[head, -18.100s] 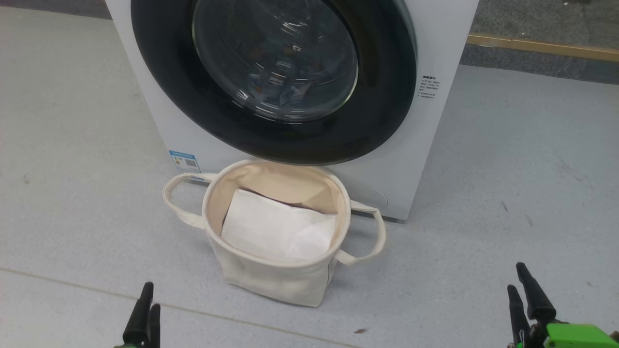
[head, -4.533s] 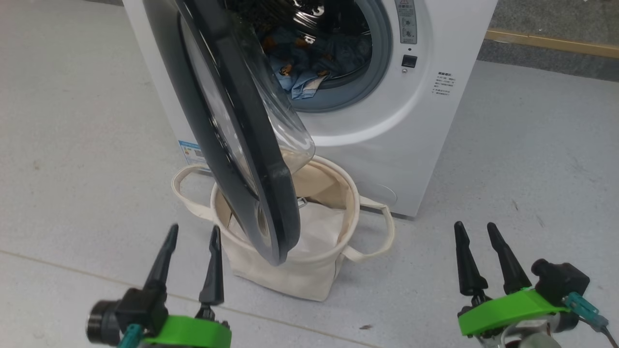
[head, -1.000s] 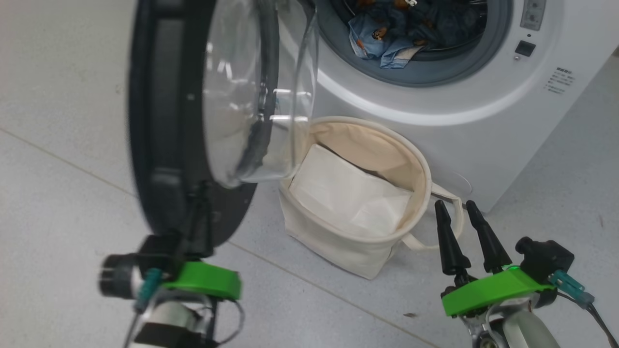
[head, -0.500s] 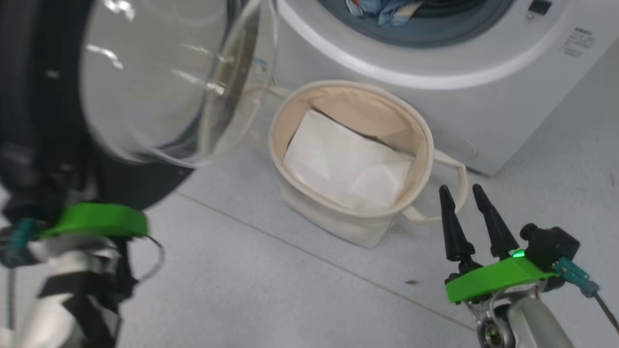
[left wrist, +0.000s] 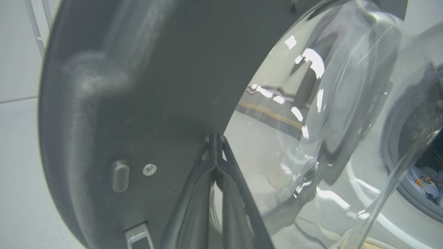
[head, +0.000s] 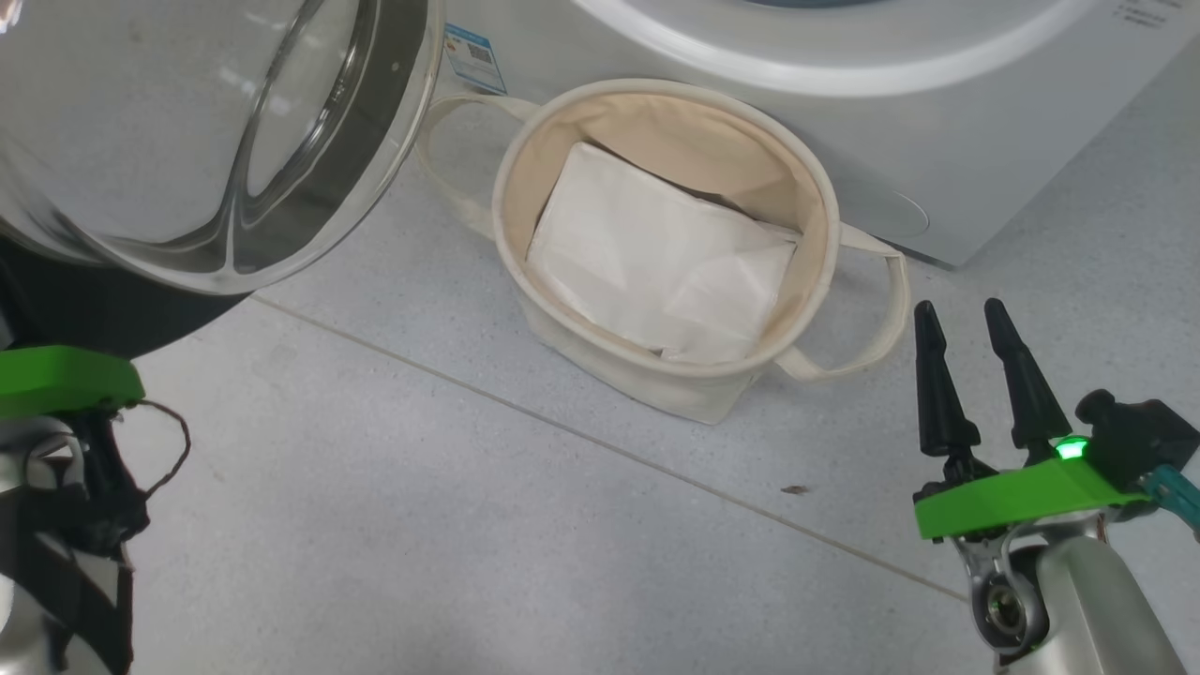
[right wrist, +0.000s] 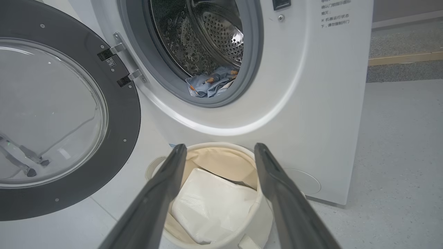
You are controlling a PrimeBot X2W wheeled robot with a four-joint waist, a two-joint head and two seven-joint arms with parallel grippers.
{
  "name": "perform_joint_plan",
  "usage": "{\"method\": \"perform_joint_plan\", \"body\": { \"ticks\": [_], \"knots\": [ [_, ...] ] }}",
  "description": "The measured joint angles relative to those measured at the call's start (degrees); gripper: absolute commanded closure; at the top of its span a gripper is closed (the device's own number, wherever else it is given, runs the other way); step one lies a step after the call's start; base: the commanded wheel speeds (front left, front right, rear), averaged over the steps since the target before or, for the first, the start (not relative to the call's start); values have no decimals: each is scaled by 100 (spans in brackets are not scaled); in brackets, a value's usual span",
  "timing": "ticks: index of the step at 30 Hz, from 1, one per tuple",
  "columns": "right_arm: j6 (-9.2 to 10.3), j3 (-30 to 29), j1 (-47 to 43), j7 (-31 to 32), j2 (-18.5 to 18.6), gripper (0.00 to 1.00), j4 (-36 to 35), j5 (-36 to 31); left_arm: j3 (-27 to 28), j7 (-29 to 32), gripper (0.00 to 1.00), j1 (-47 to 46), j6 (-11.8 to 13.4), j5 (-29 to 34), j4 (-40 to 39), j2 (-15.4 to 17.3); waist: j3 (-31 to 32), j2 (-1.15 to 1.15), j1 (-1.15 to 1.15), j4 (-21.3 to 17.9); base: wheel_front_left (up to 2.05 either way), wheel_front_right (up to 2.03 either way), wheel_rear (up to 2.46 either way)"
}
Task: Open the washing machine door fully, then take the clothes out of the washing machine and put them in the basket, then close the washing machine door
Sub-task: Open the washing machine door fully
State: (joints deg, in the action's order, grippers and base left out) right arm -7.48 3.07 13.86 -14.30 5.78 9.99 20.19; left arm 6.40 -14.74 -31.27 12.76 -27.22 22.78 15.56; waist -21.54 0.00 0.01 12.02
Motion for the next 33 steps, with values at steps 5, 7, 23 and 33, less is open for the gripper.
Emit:
{"method": "perform_joint_plan", "body": {
  "ticks": [5,7,23,33],
  "knots": [
    [0,1,3,1,-4,0,-52,1,108,0,100,-40,-162,166,57,-218,42,0,0,-36,0,0,0],
    [0,14,3,0,-21,0,-59,1,102,1,100,-35,-190,315,43,-318,104,0,0,-57,0,0,0],
    [0,-229,-246,0,-247,0,-617,436,-872,0,100,1319,-835,730,-721,-1259,1140,0,0,-326,0,0,0],
    [0,-153,-801,0,-270,0,-633,612,-1850,1,100,1833,-1747,637,-427,-1257,1664,0,0,-655,0,0,0]
  ]
}}
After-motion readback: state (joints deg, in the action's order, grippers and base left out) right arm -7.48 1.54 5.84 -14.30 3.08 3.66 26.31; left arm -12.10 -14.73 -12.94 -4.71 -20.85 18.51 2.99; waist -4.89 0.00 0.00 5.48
